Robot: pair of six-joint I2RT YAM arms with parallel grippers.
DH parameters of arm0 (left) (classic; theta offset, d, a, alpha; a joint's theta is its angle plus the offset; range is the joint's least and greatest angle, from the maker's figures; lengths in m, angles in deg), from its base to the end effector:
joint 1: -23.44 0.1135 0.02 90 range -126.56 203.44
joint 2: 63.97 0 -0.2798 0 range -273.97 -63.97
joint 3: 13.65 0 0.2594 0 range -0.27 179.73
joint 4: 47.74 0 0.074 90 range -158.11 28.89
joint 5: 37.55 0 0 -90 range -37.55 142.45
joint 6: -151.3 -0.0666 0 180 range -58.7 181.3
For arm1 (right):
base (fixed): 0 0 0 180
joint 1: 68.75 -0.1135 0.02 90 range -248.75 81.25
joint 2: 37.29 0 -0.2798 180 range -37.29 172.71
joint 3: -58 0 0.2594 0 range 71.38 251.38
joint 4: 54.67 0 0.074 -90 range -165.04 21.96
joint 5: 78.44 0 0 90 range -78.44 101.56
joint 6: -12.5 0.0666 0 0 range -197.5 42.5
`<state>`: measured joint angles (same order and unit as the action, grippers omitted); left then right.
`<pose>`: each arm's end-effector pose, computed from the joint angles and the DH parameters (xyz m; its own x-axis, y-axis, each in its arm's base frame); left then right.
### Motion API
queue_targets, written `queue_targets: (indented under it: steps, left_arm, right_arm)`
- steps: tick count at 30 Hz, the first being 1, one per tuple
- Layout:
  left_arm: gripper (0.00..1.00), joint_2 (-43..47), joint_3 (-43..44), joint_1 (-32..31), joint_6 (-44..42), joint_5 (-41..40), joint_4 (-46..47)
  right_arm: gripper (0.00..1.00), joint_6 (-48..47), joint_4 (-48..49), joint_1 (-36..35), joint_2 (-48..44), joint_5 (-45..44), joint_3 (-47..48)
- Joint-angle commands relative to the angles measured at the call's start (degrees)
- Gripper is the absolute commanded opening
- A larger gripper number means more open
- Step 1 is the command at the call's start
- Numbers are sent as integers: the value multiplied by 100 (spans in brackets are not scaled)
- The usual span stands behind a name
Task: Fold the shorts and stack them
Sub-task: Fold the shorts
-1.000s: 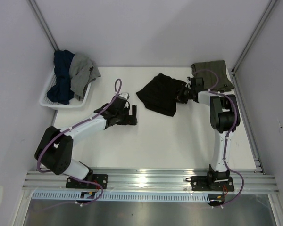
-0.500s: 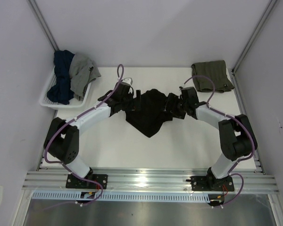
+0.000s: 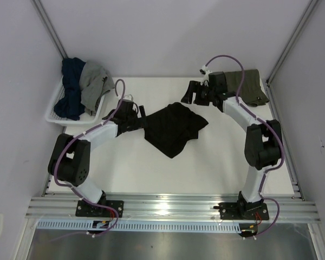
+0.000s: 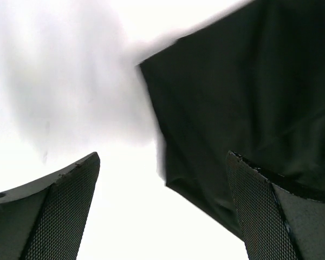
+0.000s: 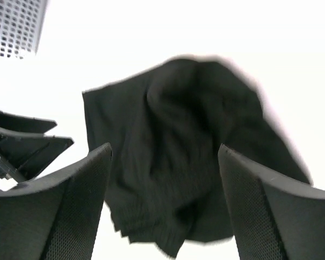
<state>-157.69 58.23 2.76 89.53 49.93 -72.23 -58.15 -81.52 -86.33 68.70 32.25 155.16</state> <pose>0.3528 -0.1300 0.1946 -0.7497 -0.2221 -0.6234 -0.0343 0.9538 -0.2986 0.4353 0.1626 0.2632 -0.7089 0.1006 -0.6981 -0.3405 0.8180 0.4636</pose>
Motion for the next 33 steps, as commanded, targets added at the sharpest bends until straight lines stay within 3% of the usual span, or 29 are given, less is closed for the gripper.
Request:
queue_targets:
  steps: [1, 8, 20, 26, 31, 33]
  left_arm:
    - [99, 476, -434, 188, 490, 164, 732]
    - [99, 258, -779, 539, 868, 717, 1700]
    - [99, -454, -585, 645, 1246, 1149, 2245]
    - [92, -674, -533, 645, 1264, 1131, 2403]
    - [84, -938, -471, 645, 1273, 1123, 2526]
    - [78, -1008, -558, 645, 1317, 1131, 2719]
  right_arm:
    - [80, -599, -76, 88, 683, 681, 733]
    - [76, -618, -200, 97, 1696, 1455, 1508]
    - [77, -336, 547, 36, 1969, 2080, 1430]
    - [76, -345, 601, 18, 2179, 2185, 1710]
    - [68, -239, 653, 9, 2496, 2299, 2027]
    - [57, -195, 697, 9, 2557, 2343, 2115]
